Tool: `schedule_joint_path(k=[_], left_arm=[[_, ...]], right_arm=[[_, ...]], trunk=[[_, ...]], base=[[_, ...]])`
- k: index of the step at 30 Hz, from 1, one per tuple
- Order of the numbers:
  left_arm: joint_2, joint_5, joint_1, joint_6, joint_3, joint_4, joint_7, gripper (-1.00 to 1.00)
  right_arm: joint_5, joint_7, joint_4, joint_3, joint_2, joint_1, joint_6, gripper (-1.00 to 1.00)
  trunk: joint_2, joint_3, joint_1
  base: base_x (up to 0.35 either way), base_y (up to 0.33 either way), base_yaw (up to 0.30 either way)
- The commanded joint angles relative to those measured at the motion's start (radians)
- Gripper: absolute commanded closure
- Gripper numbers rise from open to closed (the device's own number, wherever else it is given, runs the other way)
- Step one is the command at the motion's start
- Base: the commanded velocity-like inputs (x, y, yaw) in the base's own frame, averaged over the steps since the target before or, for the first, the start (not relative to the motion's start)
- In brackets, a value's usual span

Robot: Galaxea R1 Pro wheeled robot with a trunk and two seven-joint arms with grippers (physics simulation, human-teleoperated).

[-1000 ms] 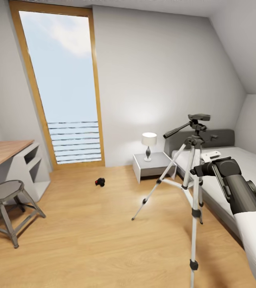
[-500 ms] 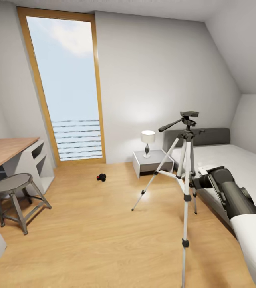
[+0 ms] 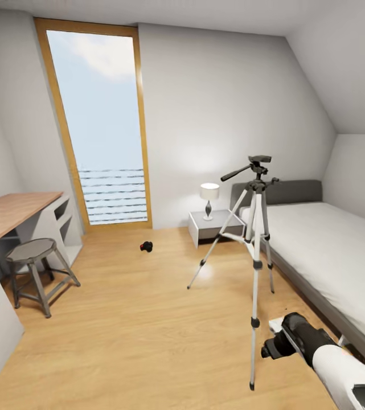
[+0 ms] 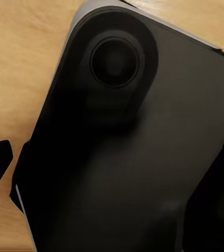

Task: Attach the digital camera to the camera tripod in the bedroom.

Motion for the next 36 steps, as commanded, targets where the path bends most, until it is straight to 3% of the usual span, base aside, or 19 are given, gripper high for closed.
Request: schedule_joint_path(k=[1, 2, 4, 11, 12, 15, 17, 18, 25, 36], left_arm=[[0.0, 0.001, 0.001, -0.001, 0.007, -0.002, 0.0, -1.0], [0.0, 0.001, 0.001, -0.001, 0.007, -0.002, 0.0, -1.0], [0.0, 0.001, 0.001, -0.001, 0.007, -0.002, 0.0, -1.0], [0.001, 0.003, 0.001, 0.0, 0.008, -0.002, 0.0, -1.0], [0.003, 0.035, 0.001, 0.0, 0.011, -0.001, 0.0, -1.0], [0.003, 0.072, 0.001, 0.001, 0.021, -0.001, 0.0, -1.0], [0.004, 0.114, 0.0, 0.001, 0.032, -0.001, 0.0, -1.0], [0.005, 0.169, 0.0, 0.0, 0.041, -0.003, 0.0, -1.0], [0.004, 0.18, 0.001, 0.0, 0.037, -0.006, -0.002, -1.0], [0.003, 0.178, 0.0, 0.002, 0.032, -0.006, -0.003, -1.0]], right_arm=[[0.008, 0.007, 0.036, 0.004, 0.003, 0.0, -0.033, -1.0], [0.008, 0.003, 0.128, 0.004, 0.009, 0.001, -0.121, -1.0], [0.008, 0.0, 0.203, 0.004, 0.012, 0.001, -0.187, -1.0], [0.005, -0.001, 0.316, 0.004, 0.016, 0.012, -0.286, -1.0], [0.002, -0.003, 0.331, 0.003, 0.015, 0.106, -0.368, -1.0], [0.0, -0.004, 0.333, 0.003, 0.015, 0.173, -0.439, -1.0], [-0.003, -0.005, 0.335, 0.003, 0.015, 0.238, -0.51, -1.0], [-0.007, -0.006, 0.336, 0.003, 0.013, 0.327, -0.586, -1.0], [-0.009, -0.013, 0.339, 0.001, 0.007, 0.364, -0.606, -1.0], [-0.014, -0.058, 0.339, -0.001, 0.007, 0.373, -0.614, -1.0]], trunk=[[-0.001, -0.001, -0.001], [-0.001, -0.001, -0.001], [-0.001, -0.001, -0.001], [-0.001, -0.001, -0.001], [-0.001, -0.001, -0.001], [-0.001, -0.001, -0.001], [-0.001, -0.001, -0.001], [-0.001, -0.001, -0.001], [-0.001, -0.001, -0.001], [-0.001, -0.001, -0.001]], base=[[-0.221, 0.0, 0.0], [-0.113, 0.0, 0.0], [-0.074, 0.0, 0.0], [-0.024, 0.0, 0.0], [-0.002, 0.0, 0.0], [-0.001, 0.0, 0.0], [0.0, 0.0, 0.0], [0.0, 0.0, 0.0], [0.0, 0.0, 0.047], [0.0, 0.0, 0.232]])
